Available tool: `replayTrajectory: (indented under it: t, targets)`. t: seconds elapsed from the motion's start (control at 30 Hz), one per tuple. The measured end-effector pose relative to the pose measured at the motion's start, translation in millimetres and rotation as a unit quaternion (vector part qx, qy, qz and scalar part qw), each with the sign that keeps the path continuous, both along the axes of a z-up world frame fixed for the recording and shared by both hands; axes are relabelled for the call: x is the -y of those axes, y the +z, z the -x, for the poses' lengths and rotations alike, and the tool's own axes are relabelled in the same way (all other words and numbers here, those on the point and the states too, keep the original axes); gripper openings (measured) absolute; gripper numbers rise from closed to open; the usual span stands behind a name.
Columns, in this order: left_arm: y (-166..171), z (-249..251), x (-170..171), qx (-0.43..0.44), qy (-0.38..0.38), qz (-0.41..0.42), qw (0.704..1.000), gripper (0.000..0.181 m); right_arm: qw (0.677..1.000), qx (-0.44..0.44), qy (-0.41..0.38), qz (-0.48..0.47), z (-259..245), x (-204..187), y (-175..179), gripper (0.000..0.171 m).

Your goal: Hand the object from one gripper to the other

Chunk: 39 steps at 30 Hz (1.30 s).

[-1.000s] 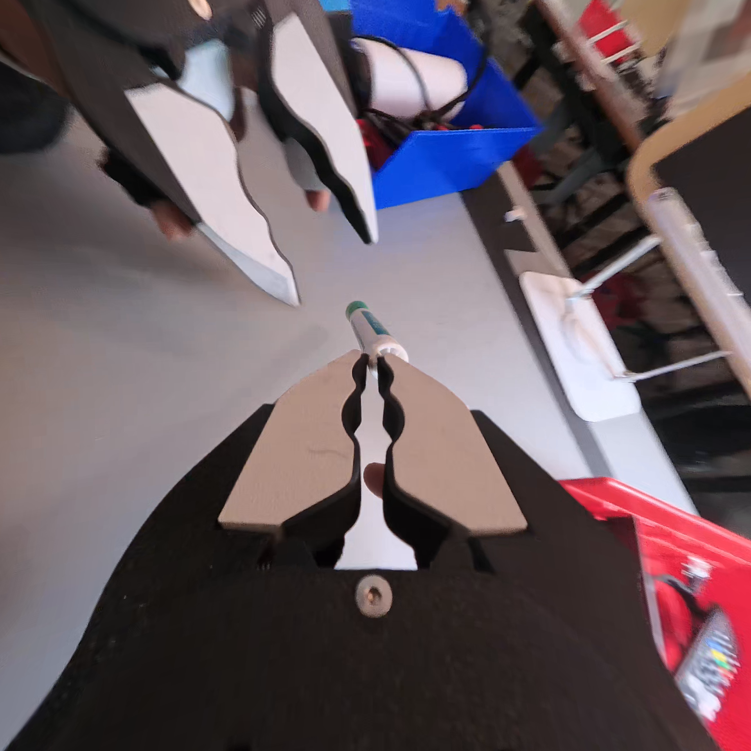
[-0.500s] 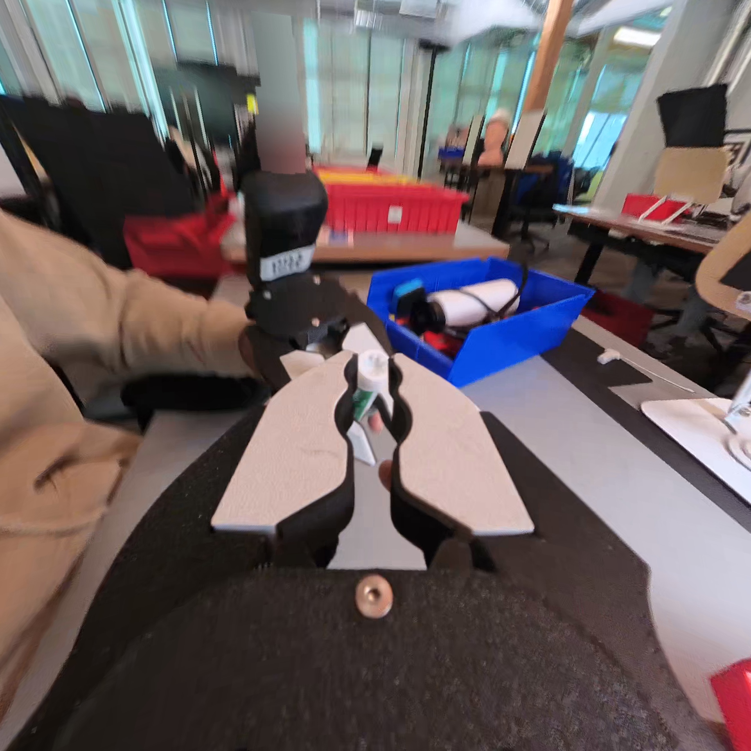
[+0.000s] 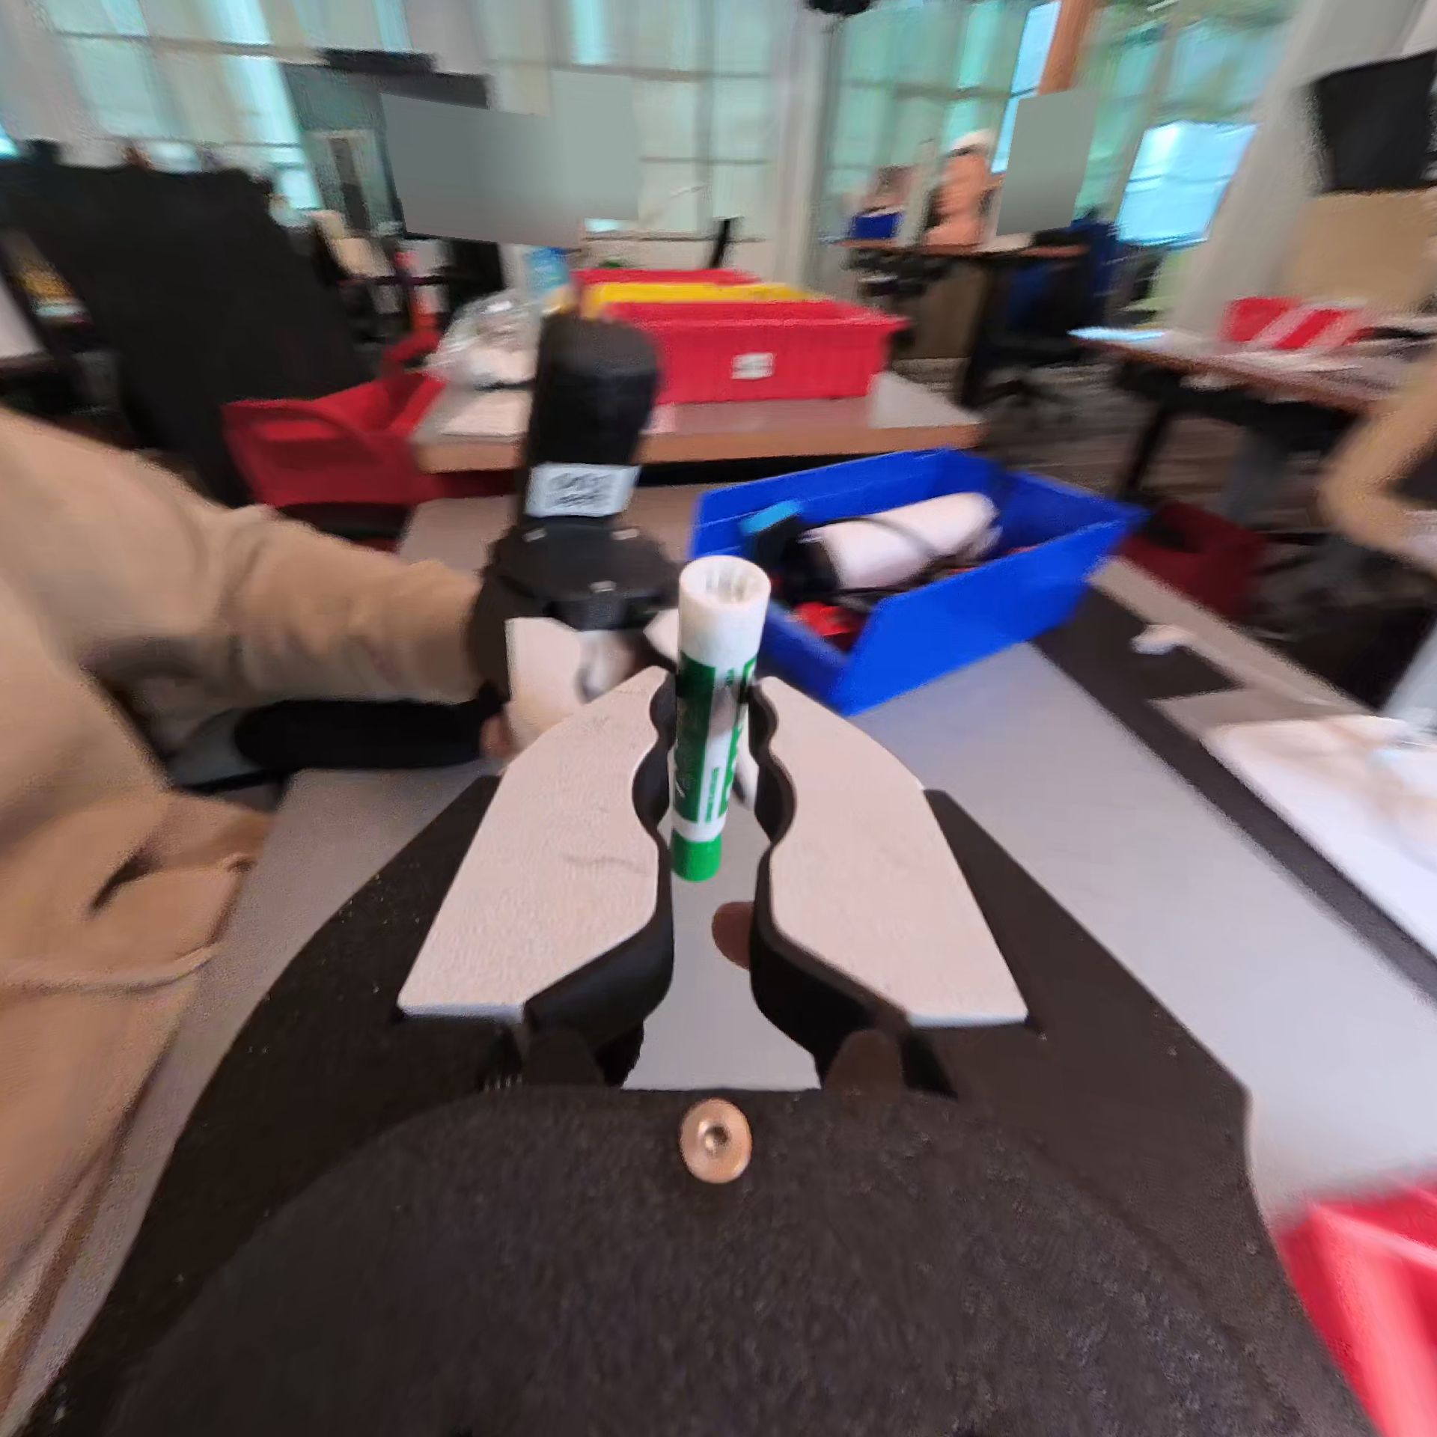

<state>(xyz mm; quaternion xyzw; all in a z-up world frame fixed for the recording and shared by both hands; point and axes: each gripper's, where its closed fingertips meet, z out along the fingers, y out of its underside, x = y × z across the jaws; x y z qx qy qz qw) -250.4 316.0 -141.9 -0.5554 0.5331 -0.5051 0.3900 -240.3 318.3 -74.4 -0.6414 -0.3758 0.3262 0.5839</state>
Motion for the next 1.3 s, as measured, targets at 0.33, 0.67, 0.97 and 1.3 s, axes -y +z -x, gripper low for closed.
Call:
replayTrajectory:
  t: [0.33, 0.67, 0.97, 1.3]
  targets:
    - [-6.3, 14.0, -32.5, -0.018, 0.058, -0.037, 0.997, 0.038, 0.851, 0.102, -0.434, 0.277, -310.1, -145.0, -52.2, 0.018]
    - [-23.6, 15.0, -42.2, -0.042, 0.069, -0.028, 0.996, 0.036, 0.797, -0.047, -0.483, 0.359, -323.8, -208.0, -102.9, 0.019]
    - [-18.9, 18.7, -47.2, -0.036, 0.079, -0.029, 0.996, 0.035, 0.866, -0.098, -0.438, 0.222, -289.5, -204.7, -26.3, 0.037]
    - [9.7, 36.0, -71.3, 0.007, 0.135, -0.031, 0.990, 0.033, 0.953, -0.039, -0.299, 0.010, -135.1, -94.9, 4.6, 0.040]
